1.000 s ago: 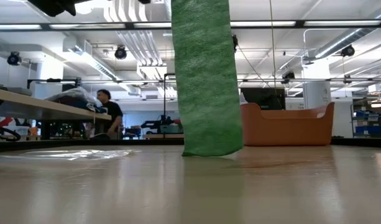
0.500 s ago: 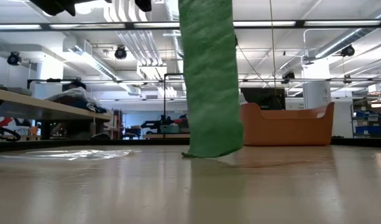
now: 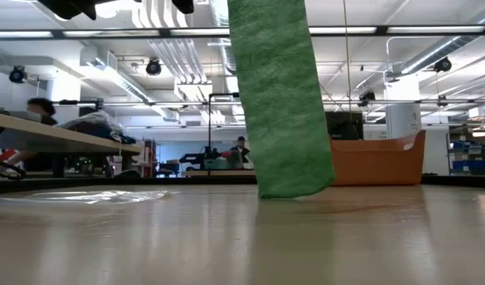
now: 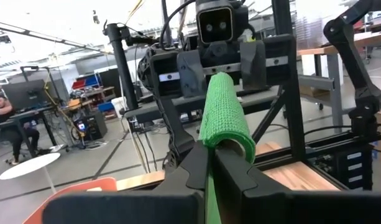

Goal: Roll bandage
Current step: Roll the green bandage

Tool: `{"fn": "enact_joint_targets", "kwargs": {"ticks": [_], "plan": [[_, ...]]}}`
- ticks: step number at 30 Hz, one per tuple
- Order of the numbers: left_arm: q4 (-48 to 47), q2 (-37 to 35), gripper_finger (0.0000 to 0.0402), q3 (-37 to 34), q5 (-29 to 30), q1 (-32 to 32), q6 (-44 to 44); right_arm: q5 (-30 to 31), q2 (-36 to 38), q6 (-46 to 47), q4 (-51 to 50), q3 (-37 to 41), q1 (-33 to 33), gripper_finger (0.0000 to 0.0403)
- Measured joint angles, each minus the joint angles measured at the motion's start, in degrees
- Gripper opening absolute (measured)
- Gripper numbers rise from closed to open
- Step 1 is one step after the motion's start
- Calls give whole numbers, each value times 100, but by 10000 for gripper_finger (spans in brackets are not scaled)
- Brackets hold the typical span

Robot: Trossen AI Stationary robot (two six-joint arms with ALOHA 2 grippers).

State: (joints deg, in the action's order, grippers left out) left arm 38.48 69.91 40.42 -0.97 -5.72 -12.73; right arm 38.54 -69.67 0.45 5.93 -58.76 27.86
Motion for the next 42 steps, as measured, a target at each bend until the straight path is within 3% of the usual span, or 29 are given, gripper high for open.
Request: {"fn": "enact_joint_targets", "kwargs": {"ticks": [8, 12, 21, 25, 34, 37, 42], "plan": [[59, 7, 1, -2, 199, 0, 37, 53, -155, 0, -209, 0, 131, 171], [296, -20, 1, -4, 197, 2, 420, 452, -204, -203, -809, 1, 128, 168], [292, -230, 0, 6, 226, 2, 1225, 712, -331, -508, -1365, 227, 140, 198], [246, -335, 0, 96, 606, 8, 1634, 823, -462, -974, -1311, 361, 138, 206], [-286, -448, 0, 195, 944, 24, 1653, 1394, -802, -950, -1331, 553, 24, 213], [-564, -448, 0, 195, 921, 24, 1654, 1569, -775, -1469, -1084, 385, 97, 211], [-1072, -448, 0, 195, 282, 24, 1915, 1573, -733, -3481, -276, -88, 247, 219]]}}
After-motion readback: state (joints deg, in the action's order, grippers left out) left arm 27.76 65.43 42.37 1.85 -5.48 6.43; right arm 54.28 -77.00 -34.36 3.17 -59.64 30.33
